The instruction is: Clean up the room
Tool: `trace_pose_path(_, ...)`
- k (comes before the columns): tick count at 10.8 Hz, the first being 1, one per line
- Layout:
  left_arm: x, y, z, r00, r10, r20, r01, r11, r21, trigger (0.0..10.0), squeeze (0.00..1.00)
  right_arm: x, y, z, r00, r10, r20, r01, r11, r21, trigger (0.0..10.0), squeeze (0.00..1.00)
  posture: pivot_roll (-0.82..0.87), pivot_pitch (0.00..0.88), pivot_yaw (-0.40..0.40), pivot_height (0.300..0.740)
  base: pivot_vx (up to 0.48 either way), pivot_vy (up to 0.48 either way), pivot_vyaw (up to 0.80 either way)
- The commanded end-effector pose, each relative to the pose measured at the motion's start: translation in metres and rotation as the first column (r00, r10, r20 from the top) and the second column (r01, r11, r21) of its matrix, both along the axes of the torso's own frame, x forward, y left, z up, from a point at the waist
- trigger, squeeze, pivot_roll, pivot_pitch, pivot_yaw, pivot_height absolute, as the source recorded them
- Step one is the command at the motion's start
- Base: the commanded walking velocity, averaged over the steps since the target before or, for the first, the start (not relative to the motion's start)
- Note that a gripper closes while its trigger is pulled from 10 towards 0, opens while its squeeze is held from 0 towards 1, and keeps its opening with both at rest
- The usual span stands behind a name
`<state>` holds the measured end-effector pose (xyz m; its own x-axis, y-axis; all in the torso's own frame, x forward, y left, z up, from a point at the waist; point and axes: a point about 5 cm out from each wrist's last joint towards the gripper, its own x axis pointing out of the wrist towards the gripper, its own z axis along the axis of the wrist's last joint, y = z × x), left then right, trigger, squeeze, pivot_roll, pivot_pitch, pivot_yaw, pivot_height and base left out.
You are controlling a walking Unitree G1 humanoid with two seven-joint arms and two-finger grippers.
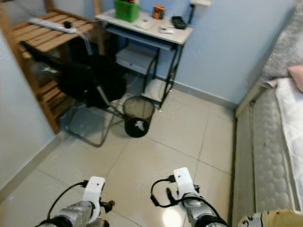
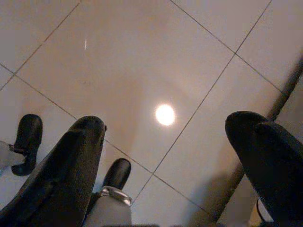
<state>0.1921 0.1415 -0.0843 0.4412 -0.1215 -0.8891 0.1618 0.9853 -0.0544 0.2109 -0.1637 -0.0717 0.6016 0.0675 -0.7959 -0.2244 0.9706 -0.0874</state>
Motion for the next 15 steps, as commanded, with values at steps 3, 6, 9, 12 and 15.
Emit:
trace_pose_path(3, -0.003, 0.011, -0.001, 1.000, 0.020, 0.013, -0.020, 1.000, -0.001, 10.0, 0.00, -0.005, -0.002, -0.003, 1.000, -0.026, -0.004, 0.026, 1.000, -0.006, 10.0, 0.06, 0.06, 0.000, -0.142, 0.740, 0.000, 0.000, 0.37)
trace_pose_path(6, 0.007, -0.007, 0.004, 0.999, -0.032, 0.042, 0.032, 0.999, -0.006, 10.0, 0.00, -0.003, -0.008, -0.002, 0.997, -0.072, -0.001, 0.072, 0.997, -0.015, 10.0, 0.03, 0.05, 0.000, -0.136, 0.740, 0.000, 0.000, 0.20)
trace_pose_path(9, 0.027, -0.017, 0.015, 0.992, -0.090, 0.091, 0.091, 0.996, -0.007, 10.0, 0.00, -0.001, -0.007, -0.001, 0.996, -0.094, -0.001, 0.094, 0.996, -0.011, 10.0, 0.07, 0.06, 0.000, -0.117, 0.740, 0.000, 0.000, 0.57)
trace_pose_path(12, 0.030, -0.014, 0.017, 0.985, -0.148, 0.087, 0.145, 0.989, 0.032, 10.0, 0.00, -0.007, -0.011, -0.003, 0.967, -0.255, 0.018, 0.254, 0.966, 0.050, 10.0, 0.10, 0.02, 0.000, -0.061, 0.740, 0.000, 0.000, 0.56)
trace_pose_path(15, 0.031, -0.008, 0.017, 0.995, -0.055, 0.079, 0.054, 0.998, 0.010, 10.0, 0.00, -0.010, -0.004, -0.005, 0.966, -0.257, 0.012, 0.256, 0.964, 0.075, 10.0, 0.10, 0.01, 0.000, -0.032, 0.740, 0.000, 0.000, 0.54)
